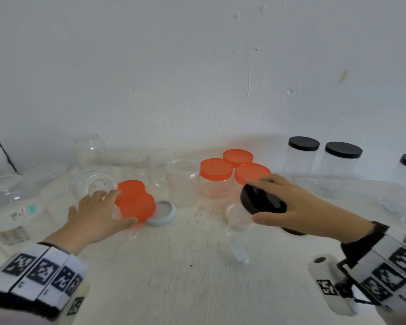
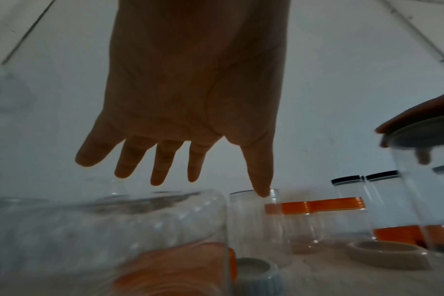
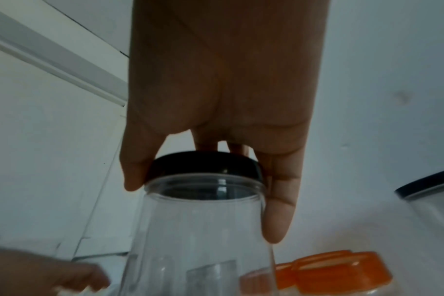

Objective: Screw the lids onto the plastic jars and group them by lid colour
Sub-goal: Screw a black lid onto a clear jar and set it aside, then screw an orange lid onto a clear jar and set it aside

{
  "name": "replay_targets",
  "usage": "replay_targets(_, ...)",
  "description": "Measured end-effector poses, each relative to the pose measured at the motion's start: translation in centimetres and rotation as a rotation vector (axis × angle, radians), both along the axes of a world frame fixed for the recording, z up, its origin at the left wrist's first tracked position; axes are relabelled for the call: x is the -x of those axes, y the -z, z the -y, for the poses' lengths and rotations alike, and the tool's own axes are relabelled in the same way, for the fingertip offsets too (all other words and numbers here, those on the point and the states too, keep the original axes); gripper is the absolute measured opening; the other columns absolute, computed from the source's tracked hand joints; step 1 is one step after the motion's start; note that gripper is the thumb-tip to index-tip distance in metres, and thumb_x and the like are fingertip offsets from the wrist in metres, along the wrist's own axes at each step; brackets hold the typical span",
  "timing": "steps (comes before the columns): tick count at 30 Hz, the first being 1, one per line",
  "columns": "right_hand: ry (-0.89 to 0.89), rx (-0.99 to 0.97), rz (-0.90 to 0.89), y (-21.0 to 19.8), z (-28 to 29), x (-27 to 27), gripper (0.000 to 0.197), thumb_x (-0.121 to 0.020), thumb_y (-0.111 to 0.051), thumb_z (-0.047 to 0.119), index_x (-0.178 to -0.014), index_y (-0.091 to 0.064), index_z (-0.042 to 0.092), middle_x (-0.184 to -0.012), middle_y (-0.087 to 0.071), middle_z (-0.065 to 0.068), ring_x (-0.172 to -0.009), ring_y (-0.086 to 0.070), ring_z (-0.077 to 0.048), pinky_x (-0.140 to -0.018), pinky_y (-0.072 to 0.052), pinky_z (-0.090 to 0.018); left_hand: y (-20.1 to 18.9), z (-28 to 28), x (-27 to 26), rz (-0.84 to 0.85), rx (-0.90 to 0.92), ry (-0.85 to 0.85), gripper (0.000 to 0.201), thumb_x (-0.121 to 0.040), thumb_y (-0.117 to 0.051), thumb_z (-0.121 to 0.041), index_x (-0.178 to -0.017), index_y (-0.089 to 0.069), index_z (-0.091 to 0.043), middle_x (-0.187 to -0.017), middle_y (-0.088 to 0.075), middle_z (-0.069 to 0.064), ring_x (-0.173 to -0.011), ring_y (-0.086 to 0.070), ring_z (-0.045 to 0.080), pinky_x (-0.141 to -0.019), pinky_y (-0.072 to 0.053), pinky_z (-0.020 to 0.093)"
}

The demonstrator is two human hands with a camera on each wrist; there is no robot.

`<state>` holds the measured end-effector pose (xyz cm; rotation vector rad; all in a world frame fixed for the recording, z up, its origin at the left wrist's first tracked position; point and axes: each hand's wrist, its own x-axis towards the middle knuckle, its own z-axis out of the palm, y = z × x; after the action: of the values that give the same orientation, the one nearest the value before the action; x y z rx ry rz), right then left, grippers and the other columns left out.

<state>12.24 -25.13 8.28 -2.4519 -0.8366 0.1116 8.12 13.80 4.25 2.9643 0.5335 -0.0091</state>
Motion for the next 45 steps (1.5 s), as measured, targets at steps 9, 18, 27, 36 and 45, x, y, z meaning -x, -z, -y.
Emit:
replay_targets(9, 0.536, -0.008, 0.246, -2.3, 11.7, -2.6, 0.066, -0.072, -0.074, 0.048, -0.133, -0.049, 0.039, -0.125, -0.045, 0.005, -0.108, -0.043, -0.012, -0.090, -0.033, -0.028, 1.7, -2.8, 0.4, -0.068, 0.111, -0.071, 0.113, -0.059, -0.064, -0.080, -0.149, -0.016, -0.033, -0.154, -0.021, 0.008, -0.138, -0.029, 0.036, -0.111, -0.031, 0.048)
replay_targets(18, 0.934, 0.099, 0.222, 1.5, 17.8, -8.0, 0.073, -0.079, -0.074, 0.041, -0.141, -0.041, 0.021, -0.140, -0.035, -0.011, -0.125, -0.032, -0.044, -0.099, -0.035, -0.055, 1.6, -2.4, 0.2, -0.020, 0.125, -0.110, 0.109, -0.057, -0.073, -0.072, -0.147, -0.023, -0.034, -0.144, -0.034, 0.008, -0.131, -0.034, 0.037, -0.107, -0.033, 0.044)
replay_targets(27, 1.002, 0.125, 0.185, 3.3, 20.7, -11.1, 0.071, -0.079, -0.070, 0.052, -0.137, -0.043, 0.020, -0.137, -0.037, -0.015, -0.121, -0.038, -0.045, -0.095, -0.042, -0.054, -0.9, 1.7, 0.1, 0.123, 0.231, -0.018, 0.113, -0.043, -0.058, -0.079, -0.143, -0.031, -0.036, -0.141, -0.039, 0.006, -0.127, -0.038, 0.034, -0.100, -0.038, 0.046)
replay_targets(36, 1.011, 0.242, 0.198, 3.1, 21.1, -11.9, 0.036, -0.091, -0.049, 0.046, -0.118, -0.056, 0.022, -0.113, -0.049, -0.017, -0.108, -0.044, -0.042, -0.089, -0.045, -0.054, -1.7, 6.3, -0.8, 0.320, 0.674, 0.097, 0.112, -0.041, -0.067, -0.082, -0.140, -0.035, -0.040, -0.138, -0.039, -0.006, -0.130, -0.038, 0.017, -0.100, -0.038, 0.037)
replay_targets(45, 0.927, 0.432, 0.368, 2.2, 16.9, -11.0, 0.038, -0.093, -0.054, 0.038, -0.124, -0.056, 0.017, -0.145, -0.036, -0.017, -0.137, -0.020, -0.035, -0.111, -0.015, -0.053, -0.8, 9.6, -2.4, 0.262, 1.346, 0.024, 0.058, -0.042, -0.077, -0.052, -0.082, -0.050, -0.020, -0.082, -0.054, 0.007, -0.081, -0.055, 0.024, -0.077, -0.049, 0.044)
